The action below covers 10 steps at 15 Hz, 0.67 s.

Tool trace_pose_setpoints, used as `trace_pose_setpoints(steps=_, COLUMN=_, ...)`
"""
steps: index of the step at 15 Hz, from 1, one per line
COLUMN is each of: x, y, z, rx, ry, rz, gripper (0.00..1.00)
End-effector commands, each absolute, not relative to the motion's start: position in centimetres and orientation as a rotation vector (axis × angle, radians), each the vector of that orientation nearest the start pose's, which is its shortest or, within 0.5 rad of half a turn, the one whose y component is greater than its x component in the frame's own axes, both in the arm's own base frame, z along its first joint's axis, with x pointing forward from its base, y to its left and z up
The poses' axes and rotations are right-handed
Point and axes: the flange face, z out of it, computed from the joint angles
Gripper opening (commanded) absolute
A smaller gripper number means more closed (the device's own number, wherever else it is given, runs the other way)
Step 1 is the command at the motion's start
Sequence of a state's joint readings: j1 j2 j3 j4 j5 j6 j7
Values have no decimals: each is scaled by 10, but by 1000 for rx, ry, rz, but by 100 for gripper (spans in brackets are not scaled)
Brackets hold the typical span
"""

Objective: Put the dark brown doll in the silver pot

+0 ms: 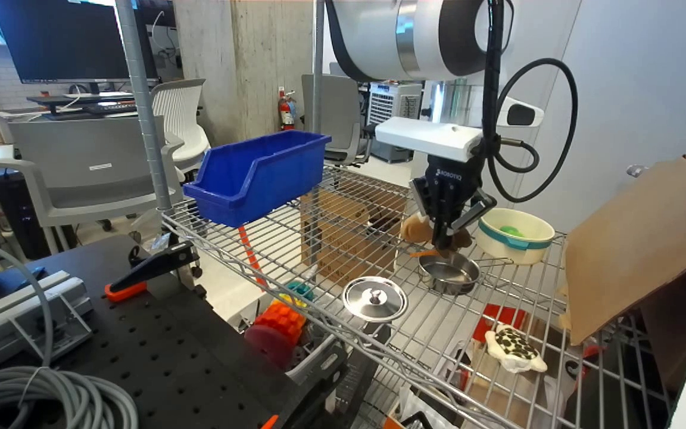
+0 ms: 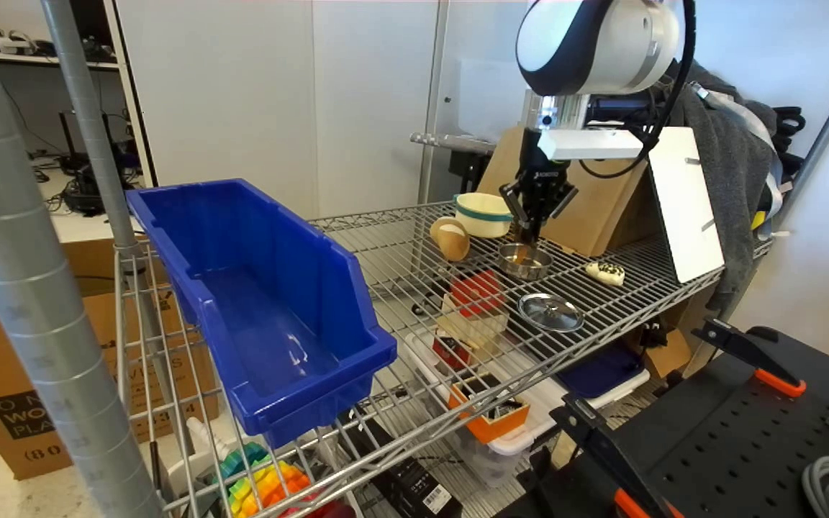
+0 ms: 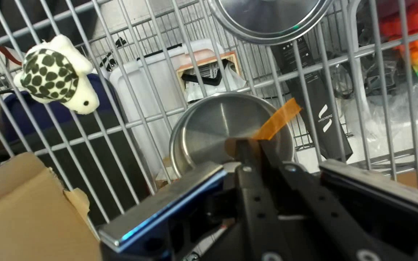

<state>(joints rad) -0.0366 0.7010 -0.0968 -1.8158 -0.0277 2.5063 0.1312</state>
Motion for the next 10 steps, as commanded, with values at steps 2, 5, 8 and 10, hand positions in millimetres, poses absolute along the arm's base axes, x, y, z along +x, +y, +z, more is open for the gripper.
trace_pose_setpoints(steps=2, x=657, y=-87, z=131, rx=-3195, ry=432, rz=98, gripper=2)
trace_pose_setpoints(steps=5, x=657, y=-84, z=122, rx=-3191, ry=426, rz=175, gripper=42)
trace_pose_setpoints(steps=8, x=653, y=-79, z=124, rx=-3190, ry=388, rz=219, gripper=62)
trace_pose_setpoints(steps=10, x=647, y=-75, z=129, rx=-3192, ry=367, rz=250, gripper=77)
